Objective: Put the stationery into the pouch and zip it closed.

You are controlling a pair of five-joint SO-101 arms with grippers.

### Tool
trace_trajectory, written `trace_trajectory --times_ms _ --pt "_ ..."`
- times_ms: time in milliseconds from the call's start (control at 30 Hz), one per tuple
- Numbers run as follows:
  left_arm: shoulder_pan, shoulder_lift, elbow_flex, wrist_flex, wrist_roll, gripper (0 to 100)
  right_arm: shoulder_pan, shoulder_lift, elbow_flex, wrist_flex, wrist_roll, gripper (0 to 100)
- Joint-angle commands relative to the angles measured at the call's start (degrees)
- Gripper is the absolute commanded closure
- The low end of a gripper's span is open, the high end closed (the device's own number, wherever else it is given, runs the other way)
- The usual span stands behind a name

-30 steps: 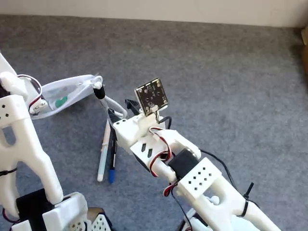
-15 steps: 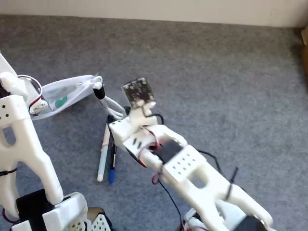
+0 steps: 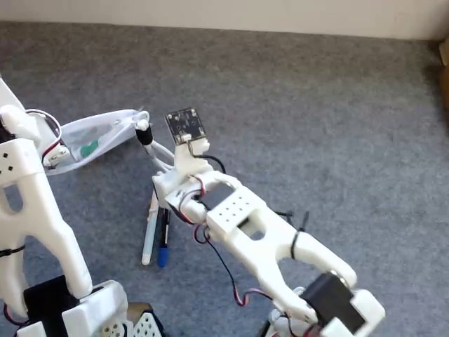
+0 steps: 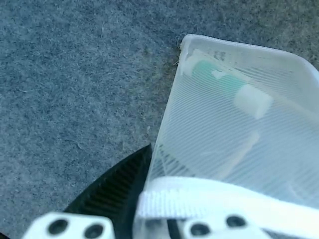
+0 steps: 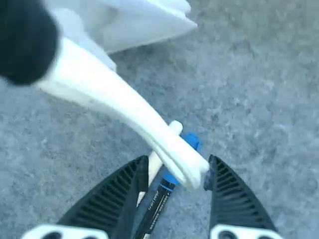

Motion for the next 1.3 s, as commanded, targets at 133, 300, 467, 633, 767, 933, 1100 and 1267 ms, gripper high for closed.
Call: trace_trajectory --times_ms 133,300,467,633,767,933,1100,1267 --pt "-1.5 0.3 0.1 -0.9 0.8 99 0.5 10.5 -16.7 10.4 -9.7 82.2" --pt "-1.5 0.3 0.1 -0.9 0.8 99 0.5 17.2 -21.7 11.7 -11.9 82.2" --pt "-1.5 0.3 0.1 -0.9 0.8 99 0.5 20.7 -22.8 11.6 -11.8 82.2" --pt "-1.5 0.3 0.1 -0.9 0.8 99 0.4 22.7 -24.2 11.5 -11.8 82.2" --pt "-1.5 0.3 0.2 -0.9 0.8 99 0.5 27.1 -27.3 11.6 -11.6 82.2" --pt "-1.5 0.3 0.4 -0.9 0.8 99 0.5 31.6 -30.3 12.8 -11.4 82.4" --pt "-1.5 0.3 2.9 -3.2 0.8 99 0.5 32.0 -33.8 19.4 -11.3 90.9" --pt "-1.5 0.2 3.4 -3.5 0.8 99 0.5 32.0 -34.6 23.3 -10.6 91.9"
